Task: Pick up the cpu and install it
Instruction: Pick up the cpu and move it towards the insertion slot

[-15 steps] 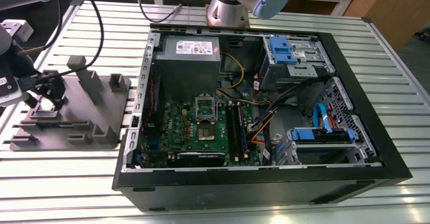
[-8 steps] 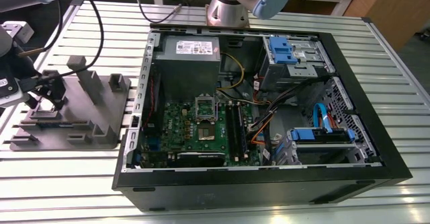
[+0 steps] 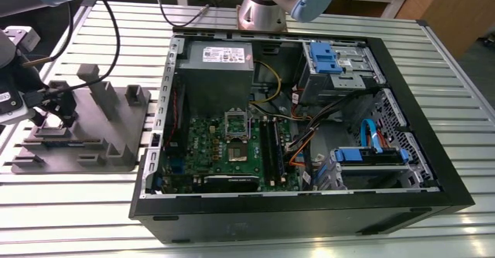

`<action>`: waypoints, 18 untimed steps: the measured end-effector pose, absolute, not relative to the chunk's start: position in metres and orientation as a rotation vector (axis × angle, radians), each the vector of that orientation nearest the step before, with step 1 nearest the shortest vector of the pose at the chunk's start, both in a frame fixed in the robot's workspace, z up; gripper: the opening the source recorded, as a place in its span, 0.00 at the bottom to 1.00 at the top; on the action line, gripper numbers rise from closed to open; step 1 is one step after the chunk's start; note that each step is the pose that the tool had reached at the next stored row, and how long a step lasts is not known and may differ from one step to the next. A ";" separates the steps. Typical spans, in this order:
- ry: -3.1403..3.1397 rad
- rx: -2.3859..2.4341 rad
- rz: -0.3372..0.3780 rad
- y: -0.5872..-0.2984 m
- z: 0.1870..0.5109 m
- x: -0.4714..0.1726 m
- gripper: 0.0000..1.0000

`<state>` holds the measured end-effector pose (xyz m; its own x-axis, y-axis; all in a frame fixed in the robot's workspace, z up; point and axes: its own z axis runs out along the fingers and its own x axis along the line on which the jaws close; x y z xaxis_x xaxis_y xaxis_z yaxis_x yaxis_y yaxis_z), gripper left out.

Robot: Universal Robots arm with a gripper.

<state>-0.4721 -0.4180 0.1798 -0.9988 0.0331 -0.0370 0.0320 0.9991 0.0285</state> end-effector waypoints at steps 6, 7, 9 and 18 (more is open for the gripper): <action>3.103 0.051 0.043 -0.418 0.179 -0.472 0.65; 3.103 0.051 0.045 -0.418 0.179 -0.472 0.65; 3.103 0.051 0.051 -0.418 0.179 -0.472 0.65; 3.103 0.050 0.054 -0.418 0.179 -0.472 0.65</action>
<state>-0.4719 -0.4181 0.1793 -0.9988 0.0331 -0.0372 0.0318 0.9989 0.0352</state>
